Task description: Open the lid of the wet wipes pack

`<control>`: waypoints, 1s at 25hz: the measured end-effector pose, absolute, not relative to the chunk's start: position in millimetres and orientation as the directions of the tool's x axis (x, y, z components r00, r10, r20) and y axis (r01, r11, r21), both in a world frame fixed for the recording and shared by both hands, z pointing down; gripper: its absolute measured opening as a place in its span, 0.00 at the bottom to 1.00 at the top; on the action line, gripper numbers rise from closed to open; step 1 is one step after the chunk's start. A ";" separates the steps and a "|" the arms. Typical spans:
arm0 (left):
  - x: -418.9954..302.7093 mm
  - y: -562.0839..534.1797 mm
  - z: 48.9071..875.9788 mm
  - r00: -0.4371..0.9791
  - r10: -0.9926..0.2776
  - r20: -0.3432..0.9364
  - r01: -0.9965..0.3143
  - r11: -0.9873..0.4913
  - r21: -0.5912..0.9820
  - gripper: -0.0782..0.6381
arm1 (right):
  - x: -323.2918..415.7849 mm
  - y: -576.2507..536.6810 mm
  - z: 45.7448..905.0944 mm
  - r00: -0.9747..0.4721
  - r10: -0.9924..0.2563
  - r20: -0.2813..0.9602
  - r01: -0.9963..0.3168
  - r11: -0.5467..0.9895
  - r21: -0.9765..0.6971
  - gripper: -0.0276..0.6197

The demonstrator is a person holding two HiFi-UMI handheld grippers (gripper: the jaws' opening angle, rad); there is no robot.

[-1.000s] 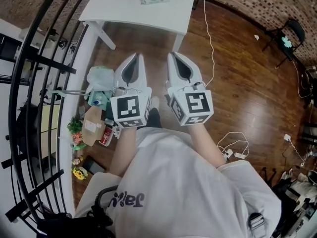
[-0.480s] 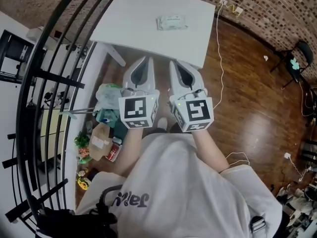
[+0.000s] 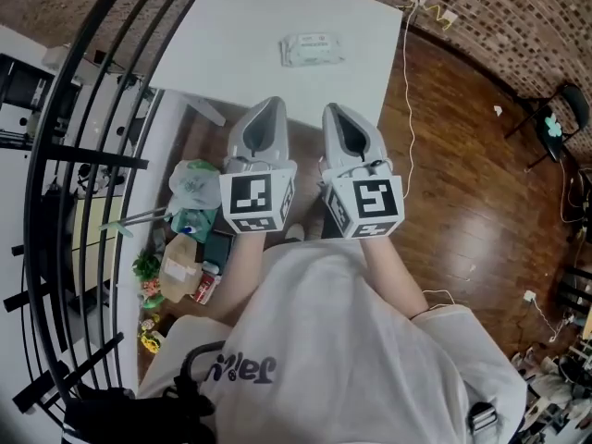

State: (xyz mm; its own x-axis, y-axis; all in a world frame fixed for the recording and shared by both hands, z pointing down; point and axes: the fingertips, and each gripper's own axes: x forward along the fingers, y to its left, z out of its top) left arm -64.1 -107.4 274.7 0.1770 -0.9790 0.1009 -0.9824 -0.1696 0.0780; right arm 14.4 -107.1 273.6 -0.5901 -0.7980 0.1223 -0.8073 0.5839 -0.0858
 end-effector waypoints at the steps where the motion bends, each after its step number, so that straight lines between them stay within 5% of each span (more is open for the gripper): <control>1: -61.3 -118.9 276.0 0.167 -0.981 0.102 -0.984 -0.160 0.075 0.13 | 15.3 -118.7 275.2 -0.601 -0.789 0.123 -0.799 0.595 -0.089 0.02; 11: -30.3 -244.0 266.9 0.043 -0.995 0.089 -0.997 -0.038 0.066 0.13 | 49.2 -246.5 251.4 -0.693 -0.717 0.071 -0.721 0.689 -0.078 0.02; 17: -9.1 -283.4 277.1 0.013 -0.991 0.130 -0.999 -0.007 0.048 0.13 | 72.1 -299.6 261.1 -0.693 -0.716 0.084 -0.706 0.697 0.124 0.02; 25: -29.5 -316.6 320.4 -0.088 -0.969 0.231 -0.993 0.103 0.052 0.13 | 64.6 -341.1 324.2 -0.740 -0.639 0.210 -0.657 0.754 -0.020 0.02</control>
State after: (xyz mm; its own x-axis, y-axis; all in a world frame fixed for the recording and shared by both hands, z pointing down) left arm -29.5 -316.6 320.4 -0.0881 -0.9689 0.2314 -0.9934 0.1027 0.0517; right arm 64.6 -341.1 324.2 -0.7399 -0.6392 0.2096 -0.6569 0.7537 -0.0202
